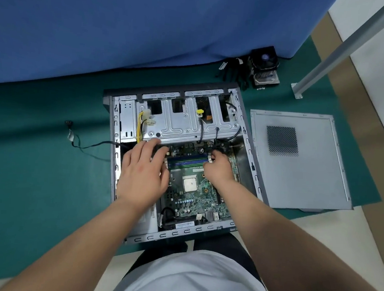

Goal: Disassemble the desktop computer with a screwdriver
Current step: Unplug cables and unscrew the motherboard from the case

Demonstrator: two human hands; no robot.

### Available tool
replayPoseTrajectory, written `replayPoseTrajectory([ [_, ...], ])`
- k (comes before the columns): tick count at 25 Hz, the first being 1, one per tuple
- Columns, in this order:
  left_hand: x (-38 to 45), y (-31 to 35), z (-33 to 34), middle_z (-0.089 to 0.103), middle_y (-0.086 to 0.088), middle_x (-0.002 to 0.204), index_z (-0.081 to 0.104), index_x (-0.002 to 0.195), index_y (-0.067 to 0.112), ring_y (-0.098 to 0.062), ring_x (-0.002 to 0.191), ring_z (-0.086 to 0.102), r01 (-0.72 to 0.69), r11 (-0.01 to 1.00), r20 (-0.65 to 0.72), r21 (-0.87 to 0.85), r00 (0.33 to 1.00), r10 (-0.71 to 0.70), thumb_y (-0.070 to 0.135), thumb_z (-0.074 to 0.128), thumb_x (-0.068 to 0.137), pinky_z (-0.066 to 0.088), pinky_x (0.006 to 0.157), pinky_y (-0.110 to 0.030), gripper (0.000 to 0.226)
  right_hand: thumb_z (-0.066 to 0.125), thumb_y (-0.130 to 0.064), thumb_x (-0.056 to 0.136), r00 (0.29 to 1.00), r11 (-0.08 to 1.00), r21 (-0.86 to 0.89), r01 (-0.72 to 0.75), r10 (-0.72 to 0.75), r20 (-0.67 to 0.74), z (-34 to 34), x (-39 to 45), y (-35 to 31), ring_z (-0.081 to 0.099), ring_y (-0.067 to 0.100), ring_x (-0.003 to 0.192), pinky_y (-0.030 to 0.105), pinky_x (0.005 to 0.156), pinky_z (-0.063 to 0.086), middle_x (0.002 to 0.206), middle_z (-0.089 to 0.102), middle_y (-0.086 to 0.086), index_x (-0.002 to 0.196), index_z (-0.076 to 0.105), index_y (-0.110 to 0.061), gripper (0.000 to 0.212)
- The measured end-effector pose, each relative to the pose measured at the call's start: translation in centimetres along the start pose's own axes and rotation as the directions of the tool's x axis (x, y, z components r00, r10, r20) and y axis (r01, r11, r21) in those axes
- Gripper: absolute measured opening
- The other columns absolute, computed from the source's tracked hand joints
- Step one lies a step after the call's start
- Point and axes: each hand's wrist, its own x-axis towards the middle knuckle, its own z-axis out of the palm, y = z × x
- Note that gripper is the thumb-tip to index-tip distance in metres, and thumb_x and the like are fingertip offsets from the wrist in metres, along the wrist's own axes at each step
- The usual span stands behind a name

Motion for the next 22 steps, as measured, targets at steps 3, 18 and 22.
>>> replayPoseTrajectory([
  [3,0.0,0.1,0.0,0.044,-0.002,0.147,0.056,0.133,0.023,-0.030,0.139,0.035,0.004,1.000,0.020,0.002,1.000,-0.004,0.032,0.057,0.090,0.034,0.110,-0.051,0.044,0.047,0.003,0.095,0.997,0.993,0.105,-0.048,0.053,-0.047,1.1,0.5,0.4,0.063,0.032,0.114,0.039,0.087,0.056,0.156,0.040,0.009,0.154,0.042,-0.010,0.061],
  [18,2.2,1.7,-1.0,0.048,0.000,0.146,0.052,0.139,0.023,-0.024,0.138,0.041,-0.079,0.994,0.017,-0.071,0.997,0.080,0.021,0.066,0.090,0.036,0.112,-0.047,0.050,0.061,-0.027,0.099,0.909,0.904,0.266,0.334,-0.384,0.165,-11.5,-5.2,-3.0,0.073,0.012,0.095,0.028,0.076,0.060,0.109,0.075,-0.016,0.104,0.071,-0.048,0.024],
  [22,7.3,4.3,-1.1,0.044,-0.002,0.156,0.049,0.145,0.021,-0.023,0.144,0.039,-0.062,0.983,0.055,-0.174,0.996,0.072,0.029,0.053,0.102,0.039,0.115,-0.050,0.044,0.061,-0.022,0.098,0.968,0.887,0.403,0.223,-0.152,-0.202,-17.6,-0.3,-0.3,0.071,0.013,0.086,0.030,0.076,0.058,0.096,0.078,-0.003,0.093,0.074,-0.029,0.016],
])
